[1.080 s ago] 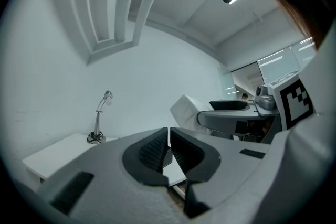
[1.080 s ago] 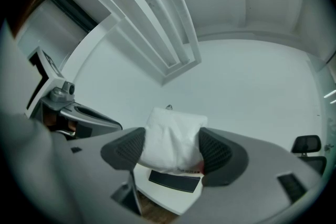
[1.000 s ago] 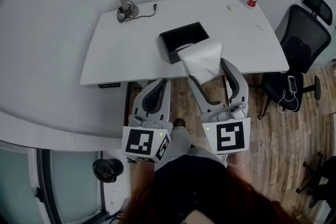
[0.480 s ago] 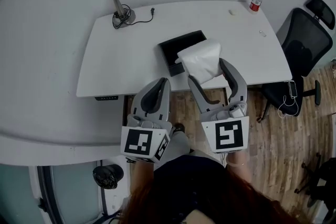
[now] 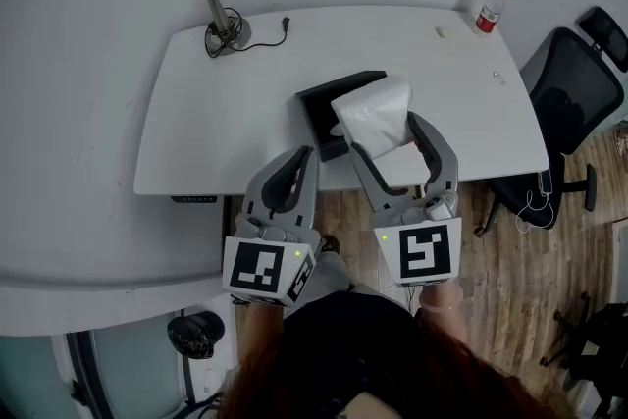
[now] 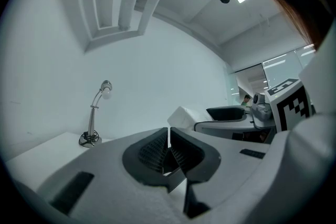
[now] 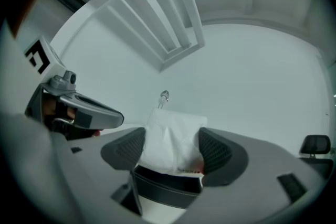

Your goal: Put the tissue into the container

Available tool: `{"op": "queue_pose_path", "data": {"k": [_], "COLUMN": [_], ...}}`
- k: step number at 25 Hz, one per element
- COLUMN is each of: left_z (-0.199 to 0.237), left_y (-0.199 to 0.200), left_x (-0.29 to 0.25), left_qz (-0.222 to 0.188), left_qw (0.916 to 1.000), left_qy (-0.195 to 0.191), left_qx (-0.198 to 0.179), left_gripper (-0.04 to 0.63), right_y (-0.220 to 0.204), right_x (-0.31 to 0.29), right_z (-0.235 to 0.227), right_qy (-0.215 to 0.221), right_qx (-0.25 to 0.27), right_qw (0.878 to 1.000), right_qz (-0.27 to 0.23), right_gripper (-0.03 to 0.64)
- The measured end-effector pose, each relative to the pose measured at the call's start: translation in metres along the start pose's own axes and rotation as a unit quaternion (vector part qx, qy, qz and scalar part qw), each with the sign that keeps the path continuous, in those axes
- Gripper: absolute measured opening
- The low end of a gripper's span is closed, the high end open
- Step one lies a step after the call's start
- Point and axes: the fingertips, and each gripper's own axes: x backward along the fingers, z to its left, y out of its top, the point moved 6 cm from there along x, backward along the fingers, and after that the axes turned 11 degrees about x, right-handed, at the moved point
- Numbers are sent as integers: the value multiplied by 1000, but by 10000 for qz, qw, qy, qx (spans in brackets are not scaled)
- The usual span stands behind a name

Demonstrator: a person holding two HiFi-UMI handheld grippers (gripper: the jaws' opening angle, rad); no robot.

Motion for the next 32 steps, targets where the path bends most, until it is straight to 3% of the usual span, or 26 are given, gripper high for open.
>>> {"op": "queue_pose_path", "data": {"k": [32], "left_z": [84], "left_y": [-35], "left_x": [-74], "left_qz": [544], "left_qw": [9967], "left_qy": [-93], "left_qx": [591], "left_gripper": [37], "right_y": [-76], "right_x": [-105], "right_z": [27], "right_qy": [409], "right_qx": [-320], "right_qw": [9920], "right_qz": [1148], "right_gripper": [344]}}
